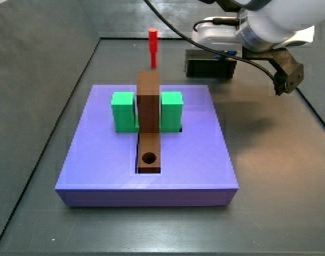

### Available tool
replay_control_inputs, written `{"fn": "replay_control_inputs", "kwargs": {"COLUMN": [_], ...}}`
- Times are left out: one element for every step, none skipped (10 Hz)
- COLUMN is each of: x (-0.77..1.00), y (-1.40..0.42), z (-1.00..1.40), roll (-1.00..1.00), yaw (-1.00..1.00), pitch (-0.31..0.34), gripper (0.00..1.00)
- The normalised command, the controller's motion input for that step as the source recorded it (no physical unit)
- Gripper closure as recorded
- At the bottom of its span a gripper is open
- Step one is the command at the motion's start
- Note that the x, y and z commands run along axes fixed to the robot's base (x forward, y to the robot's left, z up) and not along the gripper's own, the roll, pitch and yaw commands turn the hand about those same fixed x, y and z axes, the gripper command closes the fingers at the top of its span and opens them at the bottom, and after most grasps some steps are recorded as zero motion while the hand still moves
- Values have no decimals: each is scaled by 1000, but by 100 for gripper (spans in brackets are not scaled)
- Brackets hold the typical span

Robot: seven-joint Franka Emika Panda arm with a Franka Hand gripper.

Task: Pick up the blue object. Move up. Place the blue object on the fixture. Regrasp the blue object. Move to above the board. Insert the blue object.
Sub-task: Regrasp the blue object, then move to above the board.

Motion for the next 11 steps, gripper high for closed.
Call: {"fn": "replay_control_inputs", "kwargs": {"x": [0,0,0,0,0,0,0,0,0,0,26], "y": [0,0,0,0,0,0,0,0,0,0,7], "z": [0,0,0,0,0,0,0,0,0,1400,1400], "roll": [0,0,0,0,0,0,0,0,0,0,-29], "yaw": [0,0,0,0,0,0,0,0,0,0,-74], "pitch": [0,0,0,0,0,0,0,0,0,0,-10], "gripper": [100,100,100,100,100,100,100,100,100,100,100]}}
